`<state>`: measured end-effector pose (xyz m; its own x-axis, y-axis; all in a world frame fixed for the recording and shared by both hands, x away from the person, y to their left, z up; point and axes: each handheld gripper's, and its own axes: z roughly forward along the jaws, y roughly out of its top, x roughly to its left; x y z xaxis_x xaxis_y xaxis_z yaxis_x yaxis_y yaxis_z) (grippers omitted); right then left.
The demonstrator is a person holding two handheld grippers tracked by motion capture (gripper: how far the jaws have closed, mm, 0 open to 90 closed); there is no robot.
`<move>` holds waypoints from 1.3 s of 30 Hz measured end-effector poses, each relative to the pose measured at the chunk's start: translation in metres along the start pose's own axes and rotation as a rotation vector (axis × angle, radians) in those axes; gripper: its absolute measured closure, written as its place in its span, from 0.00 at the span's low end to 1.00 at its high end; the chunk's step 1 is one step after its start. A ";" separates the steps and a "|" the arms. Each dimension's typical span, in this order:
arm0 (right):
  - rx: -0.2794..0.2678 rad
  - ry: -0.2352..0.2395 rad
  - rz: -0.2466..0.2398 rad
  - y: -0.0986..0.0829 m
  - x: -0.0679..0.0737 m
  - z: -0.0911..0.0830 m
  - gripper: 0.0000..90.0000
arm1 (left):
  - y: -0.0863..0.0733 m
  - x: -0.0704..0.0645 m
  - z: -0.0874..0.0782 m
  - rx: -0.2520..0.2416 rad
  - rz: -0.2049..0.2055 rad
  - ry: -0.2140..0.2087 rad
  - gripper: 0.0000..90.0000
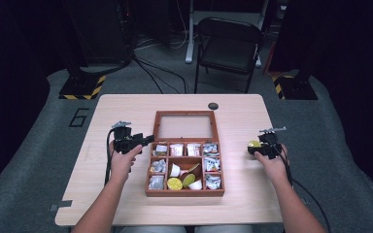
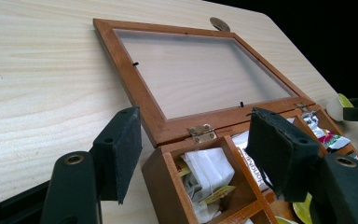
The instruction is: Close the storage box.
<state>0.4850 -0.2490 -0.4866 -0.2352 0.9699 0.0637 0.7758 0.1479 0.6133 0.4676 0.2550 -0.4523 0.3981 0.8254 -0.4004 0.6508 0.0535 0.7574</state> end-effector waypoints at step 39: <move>-0.118 0.086 -0.118 0.038 0.051 -0.045 0.39 | 0.005 -0.008 0.014 0.046 0.022 -0.010 0.39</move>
<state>0.4759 -0.2028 -0.4243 -0.3736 0.9262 0.0499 0.6673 0.2310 0.7080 0.4772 0.2410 -0.4527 0.4185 0.8206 -0.3891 0.6706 0.0097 0.7417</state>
